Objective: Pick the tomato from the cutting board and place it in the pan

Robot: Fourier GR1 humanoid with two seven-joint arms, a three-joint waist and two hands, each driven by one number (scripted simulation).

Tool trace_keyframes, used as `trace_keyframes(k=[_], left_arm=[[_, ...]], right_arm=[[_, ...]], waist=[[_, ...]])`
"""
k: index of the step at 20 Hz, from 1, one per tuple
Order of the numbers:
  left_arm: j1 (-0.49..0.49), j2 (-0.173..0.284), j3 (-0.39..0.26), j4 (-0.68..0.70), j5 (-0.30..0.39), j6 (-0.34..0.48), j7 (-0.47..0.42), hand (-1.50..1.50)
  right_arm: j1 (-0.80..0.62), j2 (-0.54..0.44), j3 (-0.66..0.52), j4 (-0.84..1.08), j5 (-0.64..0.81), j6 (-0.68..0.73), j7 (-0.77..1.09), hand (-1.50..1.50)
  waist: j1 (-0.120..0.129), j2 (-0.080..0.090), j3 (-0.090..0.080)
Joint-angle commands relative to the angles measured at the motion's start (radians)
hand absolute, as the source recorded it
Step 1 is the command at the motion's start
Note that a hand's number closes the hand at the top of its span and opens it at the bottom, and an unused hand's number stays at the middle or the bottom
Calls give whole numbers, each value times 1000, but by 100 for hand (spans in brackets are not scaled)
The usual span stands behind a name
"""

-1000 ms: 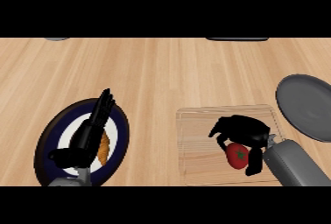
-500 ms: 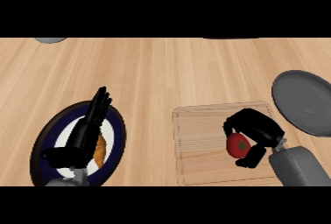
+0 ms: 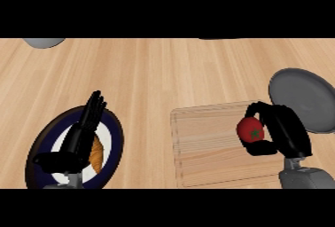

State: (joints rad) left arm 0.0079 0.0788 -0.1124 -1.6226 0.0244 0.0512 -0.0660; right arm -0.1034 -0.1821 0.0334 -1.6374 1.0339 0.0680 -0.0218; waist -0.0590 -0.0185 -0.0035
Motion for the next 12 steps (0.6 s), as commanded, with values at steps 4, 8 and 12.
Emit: trace_keyframes(k=[4, 8, 12], left_arm=[[34, -29, -43, 20, -27, -2, -60, 0], [3, -35, -40, 16, -25, -8, -49, 0], [-19, -25, -13, 70, -12, -29, -76, 0]], right_arm=[[115, 115, -28, -416, -17, 46, 271, 150], [129, 126, -133, -377, -101, -7, 260, 150], [30, 102, -273, -255, -210, -43, 246, 150]], waist=[[37, 12, 2], [53, 17, 4], [58, 19, 4]])
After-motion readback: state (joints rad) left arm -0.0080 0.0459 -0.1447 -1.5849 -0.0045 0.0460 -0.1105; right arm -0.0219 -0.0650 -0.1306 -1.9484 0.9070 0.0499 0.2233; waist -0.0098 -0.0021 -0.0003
